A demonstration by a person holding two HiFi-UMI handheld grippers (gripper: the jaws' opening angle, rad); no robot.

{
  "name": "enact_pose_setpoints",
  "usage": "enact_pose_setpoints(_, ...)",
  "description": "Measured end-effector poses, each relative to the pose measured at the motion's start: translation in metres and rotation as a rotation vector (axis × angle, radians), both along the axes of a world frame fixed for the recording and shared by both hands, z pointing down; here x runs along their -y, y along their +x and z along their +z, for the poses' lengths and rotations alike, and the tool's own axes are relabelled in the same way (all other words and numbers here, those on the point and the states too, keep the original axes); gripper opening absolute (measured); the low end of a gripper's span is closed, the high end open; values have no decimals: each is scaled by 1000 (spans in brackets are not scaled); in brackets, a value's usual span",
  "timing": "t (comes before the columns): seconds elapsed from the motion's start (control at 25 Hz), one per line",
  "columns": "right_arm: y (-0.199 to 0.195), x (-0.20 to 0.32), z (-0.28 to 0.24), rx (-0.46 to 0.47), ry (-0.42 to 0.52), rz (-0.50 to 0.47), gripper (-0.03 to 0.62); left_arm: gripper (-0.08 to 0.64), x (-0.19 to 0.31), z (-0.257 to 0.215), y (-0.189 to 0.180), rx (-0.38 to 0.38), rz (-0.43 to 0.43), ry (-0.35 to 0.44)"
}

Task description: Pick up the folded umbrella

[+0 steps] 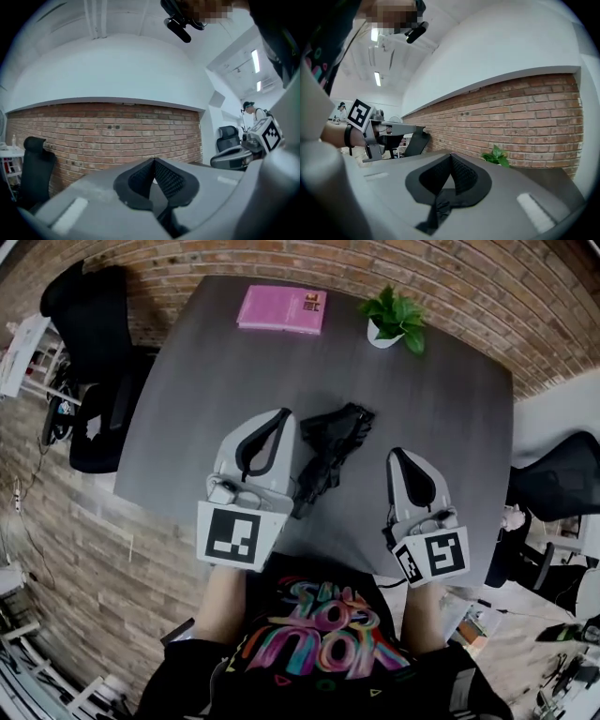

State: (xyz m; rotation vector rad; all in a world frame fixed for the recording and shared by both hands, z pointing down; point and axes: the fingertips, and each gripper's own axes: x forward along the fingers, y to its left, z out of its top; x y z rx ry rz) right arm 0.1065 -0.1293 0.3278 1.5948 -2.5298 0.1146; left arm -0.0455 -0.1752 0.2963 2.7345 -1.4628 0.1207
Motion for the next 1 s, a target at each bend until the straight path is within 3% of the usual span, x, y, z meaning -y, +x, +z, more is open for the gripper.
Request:
enact_pose_setpoints(0.2, 12, -5, 3, -4, -15, 59, -2, 1, 12, 10, 25, -13, 91, -37)
enact_pose_setpoints(0.6, 30, -18, 11, 17, -26, 157, -2, 2, 14, 31, 51, 24, 178, -83)
enact_pose_setpoints(1.0, 31, -27, 18, 39, -34, 202, 0, 151, 6, 61, 72, 94, 311, -120)
